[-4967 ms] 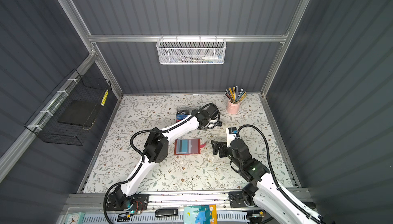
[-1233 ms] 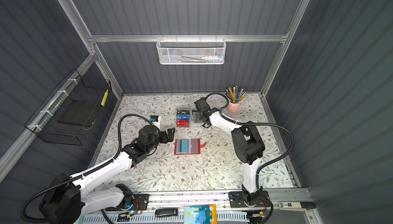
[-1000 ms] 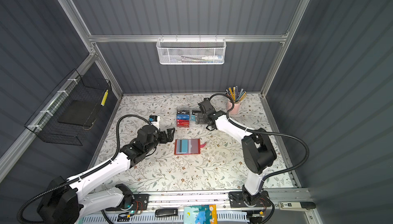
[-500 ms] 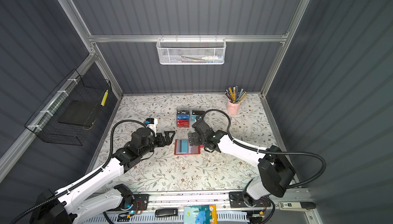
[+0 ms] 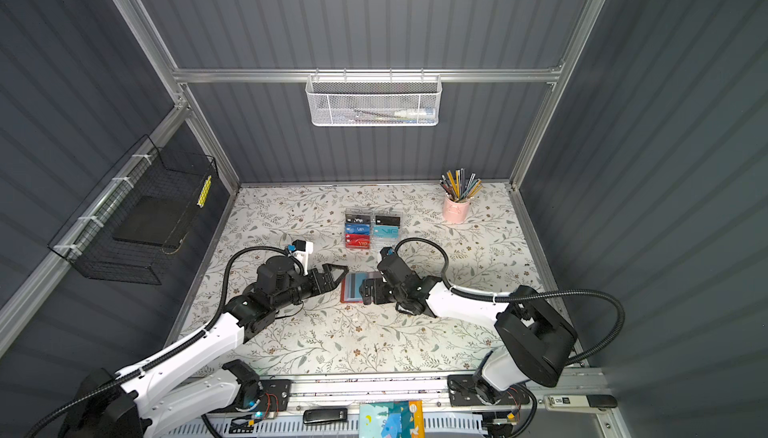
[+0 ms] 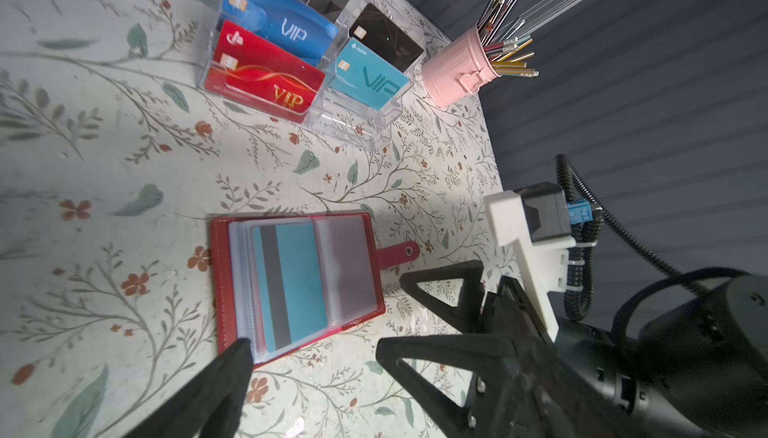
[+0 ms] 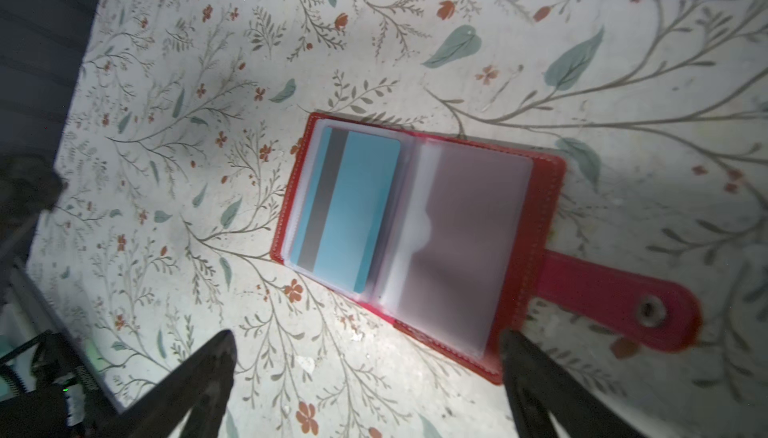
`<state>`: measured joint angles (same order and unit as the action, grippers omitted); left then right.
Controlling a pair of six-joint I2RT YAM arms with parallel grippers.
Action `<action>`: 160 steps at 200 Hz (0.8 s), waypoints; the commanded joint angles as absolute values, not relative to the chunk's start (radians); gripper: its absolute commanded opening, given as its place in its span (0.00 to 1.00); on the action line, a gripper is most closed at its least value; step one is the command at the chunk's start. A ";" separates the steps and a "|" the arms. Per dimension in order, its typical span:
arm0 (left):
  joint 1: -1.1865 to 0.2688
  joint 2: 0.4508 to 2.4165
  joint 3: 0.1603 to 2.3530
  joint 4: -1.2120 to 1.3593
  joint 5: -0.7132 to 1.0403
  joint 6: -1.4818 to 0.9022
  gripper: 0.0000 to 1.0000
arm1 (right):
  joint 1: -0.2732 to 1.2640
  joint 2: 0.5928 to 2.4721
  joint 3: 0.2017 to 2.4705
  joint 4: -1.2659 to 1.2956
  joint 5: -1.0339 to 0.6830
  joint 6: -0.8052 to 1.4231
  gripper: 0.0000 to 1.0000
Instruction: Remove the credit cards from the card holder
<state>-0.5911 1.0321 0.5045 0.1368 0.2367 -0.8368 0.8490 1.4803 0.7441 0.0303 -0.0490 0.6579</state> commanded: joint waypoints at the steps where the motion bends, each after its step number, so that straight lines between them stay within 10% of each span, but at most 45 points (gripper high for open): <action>1: -0.575 1.102 0.468 0.314 0.387 -0.946 1.00 | 0.850 1.492 0.700 0.161 -0.134 0.725 0.97; 160: -0.545 1.444 0.552 0.520 0.462 -1.014 1.00 | 0.792 1.701 0.544 0.680 -0.326 0.906 0.53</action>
<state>-0.5571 1.4204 0.5228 0.4633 0.4362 -1.0000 0.8017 1.6726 0.5583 0.5819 -0.2909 0.8661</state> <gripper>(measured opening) 0.998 0.536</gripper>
